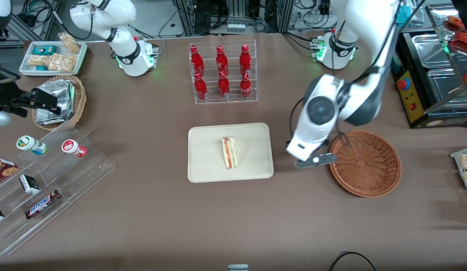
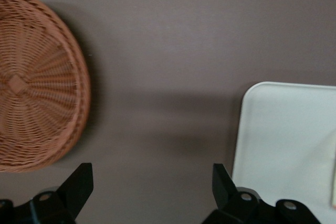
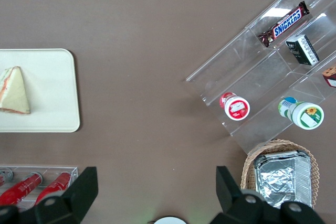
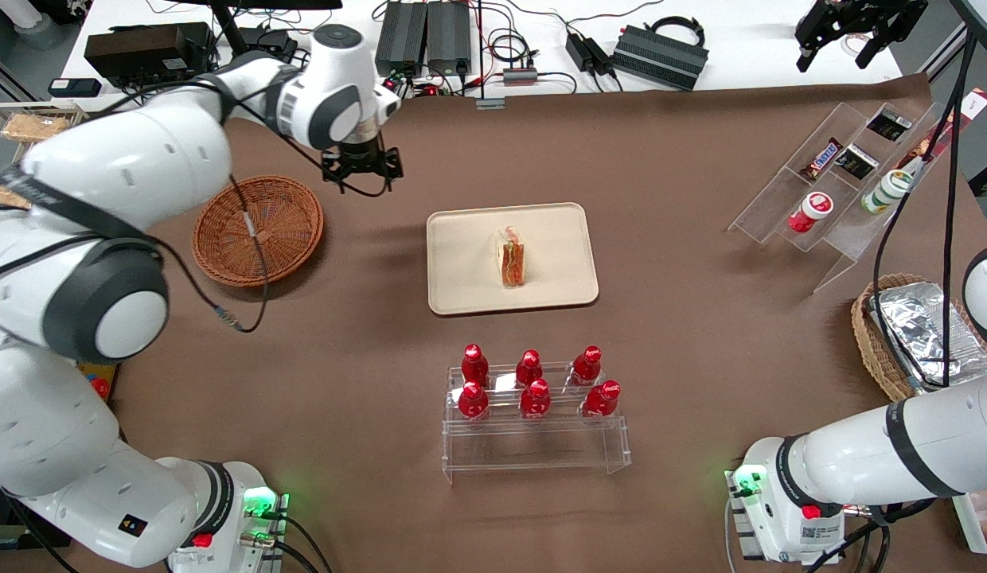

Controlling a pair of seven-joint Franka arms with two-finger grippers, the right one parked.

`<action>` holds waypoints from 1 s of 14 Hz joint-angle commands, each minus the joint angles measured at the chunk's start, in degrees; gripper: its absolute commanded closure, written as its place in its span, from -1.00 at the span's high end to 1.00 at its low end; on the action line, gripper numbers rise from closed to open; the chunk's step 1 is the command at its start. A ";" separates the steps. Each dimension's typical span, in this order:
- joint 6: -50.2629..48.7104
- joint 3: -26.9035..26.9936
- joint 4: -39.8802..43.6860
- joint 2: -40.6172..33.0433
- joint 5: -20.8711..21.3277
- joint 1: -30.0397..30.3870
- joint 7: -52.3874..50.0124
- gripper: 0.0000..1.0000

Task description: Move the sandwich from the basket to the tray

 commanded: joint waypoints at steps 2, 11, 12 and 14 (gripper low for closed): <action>-8.36 -0.66 -4.76 -10.10 0.19 5.84 10.56 1.00; -29.48 -18.47 8.16 -18.29 -1.74 35.08 26.50 1.00; -29.40 -18.94 9.21 -18.64 -1.74 37.04 26.94 1.00; -28.96 -16.76 10.36 -18.73 -1.57 37.50 26.94 1.00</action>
